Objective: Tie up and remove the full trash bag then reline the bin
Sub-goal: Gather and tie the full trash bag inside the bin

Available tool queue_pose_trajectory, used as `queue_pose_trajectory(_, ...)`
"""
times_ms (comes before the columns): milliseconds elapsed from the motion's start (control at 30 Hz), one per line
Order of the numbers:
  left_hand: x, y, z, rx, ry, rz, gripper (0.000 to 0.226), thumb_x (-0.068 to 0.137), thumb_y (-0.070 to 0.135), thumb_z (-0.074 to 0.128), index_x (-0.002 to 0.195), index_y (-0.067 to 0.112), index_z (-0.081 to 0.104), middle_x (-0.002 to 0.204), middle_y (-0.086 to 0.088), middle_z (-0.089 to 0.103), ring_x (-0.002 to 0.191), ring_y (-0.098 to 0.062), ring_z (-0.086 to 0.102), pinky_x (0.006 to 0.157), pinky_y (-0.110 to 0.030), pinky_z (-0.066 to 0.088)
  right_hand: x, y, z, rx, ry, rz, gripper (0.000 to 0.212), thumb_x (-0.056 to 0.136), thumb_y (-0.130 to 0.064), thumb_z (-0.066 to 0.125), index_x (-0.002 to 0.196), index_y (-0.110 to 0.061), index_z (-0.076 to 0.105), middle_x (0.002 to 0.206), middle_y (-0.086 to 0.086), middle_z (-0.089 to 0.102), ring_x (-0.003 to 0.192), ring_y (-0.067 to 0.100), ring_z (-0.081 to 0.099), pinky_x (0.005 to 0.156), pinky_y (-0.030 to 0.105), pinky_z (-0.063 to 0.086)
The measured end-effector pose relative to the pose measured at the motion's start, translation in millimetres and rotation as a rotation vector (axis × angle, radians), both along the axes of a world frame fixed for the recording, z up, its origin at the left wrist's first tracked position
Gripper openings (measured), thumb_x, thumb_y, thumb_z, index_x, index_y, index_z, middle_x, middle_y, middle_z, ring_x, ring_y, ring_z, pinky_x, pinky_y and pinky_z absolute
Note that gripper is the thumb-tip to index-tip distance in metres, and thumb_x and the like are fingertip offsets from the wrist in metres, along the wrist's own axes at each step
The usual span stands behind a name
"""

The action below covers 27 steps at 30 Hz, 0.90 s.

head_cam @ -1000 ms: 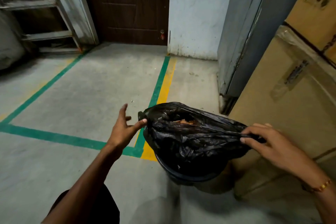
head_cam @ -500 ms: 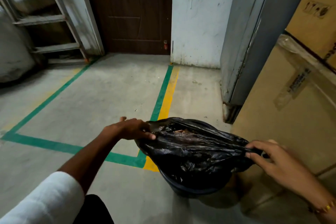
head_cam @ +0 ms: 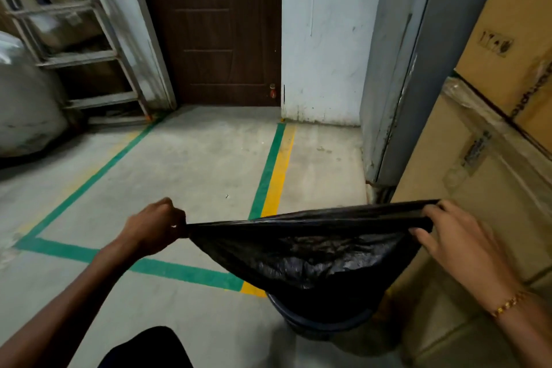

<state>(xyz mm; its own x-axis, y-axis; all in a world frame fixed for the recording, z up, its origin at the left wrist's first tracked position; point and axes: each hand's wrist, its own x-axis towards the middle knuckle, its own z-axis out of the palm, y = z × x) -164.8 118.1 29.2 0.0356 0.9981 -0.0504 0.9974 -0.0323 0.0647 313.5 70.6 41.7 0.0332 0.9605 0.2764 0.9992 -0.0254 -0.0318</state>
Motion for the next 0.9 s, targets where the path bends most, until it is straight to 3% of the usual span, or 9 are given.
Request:
queue_pose_trajectory(133, -1.7, -10.5, 6.1, 0.043, -0.455, 0.068, 0.032, 0.086, 0.026, 0.071, 0.060, 0.013, 0.060, 0.058, -0.001, 0.052, 0.055, -0.018, 0.045, 0.050, -0.028, 0.029, 3.0, 6.4, 25.3, 0.023, 0.048, 0.020, 0.012, 0.079, -0.022, 0.070, 0.085, -0.018, 0.060, 0.088, 0.006, 0.059, 0.080, 0.036, 0.063, 0.063, 0.040, 0.050)
queue_pose_trajectory(233, 5.3, -16.4, 10.6, 0.086, -0.758, 0.170, 0.028, 0.083, 0.017, 0.073, 0.063, 0.002, 0.061, 0.048, 0.001, 0.040, 0.049, -0.015, 0.031, 0.049, -0.026, 0.021, 5.2, 12.5, 43.7, -0.003, 0.001, -0.028, 0.012, 0.083, -0.022, 0.065, 0.079, -0.019, 0.054, 0.088, 0.009, 0.062, 0.086, 0.036, 0.063, 0.061, 0.034, 0.040)
queue_pose_trajectory(300, 11.6, -16.2, 11.2, 0.126, -0.816, 0.198, 0.026, 0.081, 0.011, 0.073, 0.062, 0.001, 0.058, 0.046, 0.002, 0.038, 0.047, -0.013, 0.029, 0.046, -0.023, 0.020, 5.4, 17.3, 51.0, -0.038, -0.027, -0.073, 0.013, 0.085, -0.022, 0.062, 0.079, -0.016, 0.052, 0.090, 0.014, 0.063, 0.089, 0.037, 0.063, 0.061, 0.032, 0.036)
queue_pose_trajectory(467, 24.5, -6.4, 11.7, 0.280, -0.718, 0.252, 0.021, 0.073, 0.005, 0.073, 0.061, 0.008, 0.056, 0.049, -0.001, 0.048, 0.048, -0.018, 0.039, 0.043, -0.025, 0.028, 2.7, 25.5, 61.3, -0.052, 0.005, -0.061, 0.024, 0.086, -0.018, 0.060, 0.079, -0.015, 0.038, 0.093, 0.022, 0.061, 0.092, 0.042, 0.062, 0.063, 0.032, 0.041)
queue_pose_trajectory(567, 23.4, -4.8, 15.0, 0.255, -0.682, 0.144, 0.023, 0.075, -0.001, 0.070, 0.083, 0.019, 0.062, 0.059, -0.004, 0.058, 0.054, -0.020, 0.050, 0.051, -0.028, 0.036, 4.0, 28.2, 63.1, -0.070, -0.042, 0.024, 0.025, 0.083, -0.013, 0.059, 0.084, -0.018, 0.035, 0.092, 0.016, 0.062, 0.089, 0.039, 0.062, 0.064, 0.035, 0.046)
queue_pose_trajectory(667, 14.7, -1.8, 16.8, 0.164, -0.468, -0.016, 0.027, 0.078, -0.002, 0.067, 0.094, 0.019, 0.072, 0.070, -0.009, 0.067, 0.067, -0.026, 0.062, 0.059, -0.029, 0.037, 8.2, 31.4, 63.3, -0.132, -0.106, 0.066, 0.023, 0.083, -0.016, 0.061, 0.104, -0.018, 0.051, 0.101, 0.012, 0.065, 0.099, 0.035, 0.062, 0.070, 0.036, 0.047)
queue_pose_trajectory(767, 10.8, 0.0, 18.3, 0.142, -0.345, -0.034, 0.015, 0.079, 0.000, 0.066, 0.087, 0.009, 0.075, 0.083, -0.015, 0.069, 0.081, -0.034, 0.066, 0.063, -0.029, 0.037, 9.5, 34.5, 67.7, -0.258, -0.170, 0.082, 0.013, 0.085, -0.018, 0.060, 0.096, -0.019, 0.066, 0.098, 0.011, 0.064, 0.101, 0.033, 0.062, 0.077, 0.037, 0.051)
queue_pose_trajectory(833, 14.6, -3.9, 19.3, 0.110, -0.543, 0.056, 0.008, 0.082, 0.005, 0.064, 0.083, 0.007, 0.072, 0.085, -0.010, 0.067, 0.082, -0.026, 0.065, 0.065, -0.030, 0.040, 10.8, 37.3, 68.6, -0.271, -0.139, 0.089, 0.010, 0.086, -0.016, 0.059, 0.088, -0.018, 0.069, 0.091, 0.010, 0.059, 0.096, 0.032, 0.061, 0.076, 0.038, 0.051)
queue_pose_trajectory(900, 23.9, -8.8, 20.2, -0.026, -0.999, 0.214, 0.012, 0.086, 0.004, 0.057, 0.074, 0.006, 0.062, 0.084, -0.002, 0.067, 0.083, -0.017, 0.061, 0.073, -0.030, 0.042, 8.4, 38.7, 70.1, -0.266, 0.036, 0.074, 0.014, 0.089, -0.014, 0.060, 0.077, -0.019, 0.065, 0.083, 0.004, 0.049, 0.089, 0.028, 0.055, 0.073, 0.035, 0.046)
